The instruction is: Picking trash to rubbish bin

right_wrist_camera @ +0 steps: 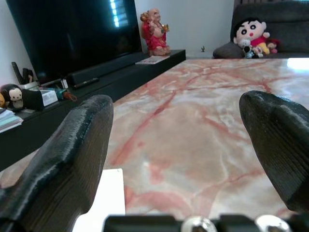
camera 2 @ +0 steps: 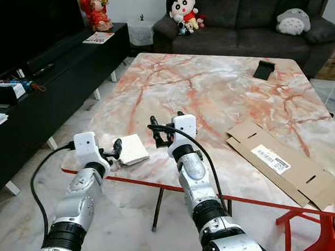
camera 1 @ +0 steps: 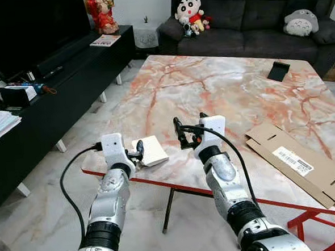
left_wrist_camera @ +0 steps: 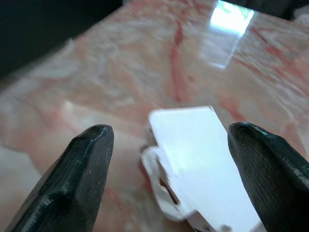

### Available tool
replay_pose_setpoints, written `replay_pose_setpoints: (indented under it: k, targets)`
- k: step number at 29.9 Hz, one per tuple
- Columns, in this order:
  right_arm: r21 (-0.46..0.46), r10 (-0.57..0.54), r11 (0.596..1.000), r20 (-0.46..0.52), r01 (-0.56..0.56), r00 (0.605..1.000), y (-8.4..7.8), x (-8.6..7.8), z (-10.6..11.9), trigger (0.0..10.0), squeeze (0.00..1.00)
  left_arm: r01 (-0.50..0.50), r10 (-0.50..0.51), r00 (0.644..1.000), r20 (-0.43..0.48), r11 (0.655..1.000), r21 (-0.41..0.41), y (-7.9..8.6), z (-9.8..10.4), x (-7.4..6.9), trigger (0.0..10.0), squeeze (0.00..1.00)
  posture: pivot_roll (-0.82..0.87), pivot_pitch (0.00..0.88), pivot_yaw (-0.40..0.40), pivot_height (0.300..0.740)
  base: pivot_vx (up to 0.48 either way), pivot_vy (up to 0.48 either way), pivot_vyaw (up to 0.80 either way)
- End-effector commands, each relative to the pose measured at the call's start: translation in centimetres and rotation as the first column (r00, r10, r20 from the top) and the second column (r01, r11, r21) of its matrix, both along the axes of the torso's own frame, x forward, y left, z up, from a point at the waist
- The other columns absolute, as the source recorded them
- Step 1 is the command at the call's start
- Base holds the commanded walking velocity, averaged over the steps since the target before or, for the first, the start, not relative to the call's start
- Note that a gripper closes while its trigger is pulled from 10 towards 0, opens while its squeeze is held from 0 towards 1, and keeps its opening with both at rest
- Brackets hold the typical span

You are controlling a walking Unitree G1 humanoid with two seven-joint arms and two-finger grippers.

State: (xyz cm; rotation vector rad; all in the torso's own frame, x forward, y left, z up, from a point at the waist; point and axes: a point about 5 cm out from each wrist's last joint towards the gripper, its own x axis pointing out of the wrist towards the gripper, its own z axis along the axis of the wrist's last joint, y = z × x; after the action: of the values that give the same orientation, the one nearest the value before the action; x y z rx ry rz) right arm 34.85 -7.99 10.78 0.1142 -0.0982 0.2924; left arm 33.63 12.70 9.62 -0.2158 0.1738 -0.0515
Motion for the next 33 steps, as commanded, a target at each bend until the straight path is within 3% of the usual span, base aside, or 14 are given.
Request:
replay_pose_setpoints:
  k: [1, 23, 33]
  targets:
    - [-0.002, 0.003, 1.000, 0.003, -0.003, 1.000, 0.04, 0.01, 0.13, 10.0, 0.00, 0.014, -0.014, 1.000, -0.009, 1.000, -0.009, -0.42, 0.48, 0.54, 10.0, 0.00, 0.04, 0.018, -0.006, 0.740, 0.000, 0.000, 0.00]
    - [0.000, 0.010, 1.000, 0.000, -0.010, 1.000, 0.01, -0.57, -0.33, 10.0, 0.00, -0.131, 0.123, 0.988, -0.097, 0.989, -0.074, 0.17, 0.04, 0.17, 10.0, 0.00, 0.04, 0.060, -0.011, 0.740, 0.000, 0.000, 0.00]
    - [-0.002, 0.010, 1.000, -0.005, -0.010, 1.000, -0.08, -0.78, -0.56, 10.0, 0.00, -0.130, 0.110, 0.981, -0.162, 0.984, -0.119, -0.72, -0.33, 0.59, 10.0, 0.00, 0.03, 0.068, -0.010, 0.740, 0.000, 0.000, 0.00]
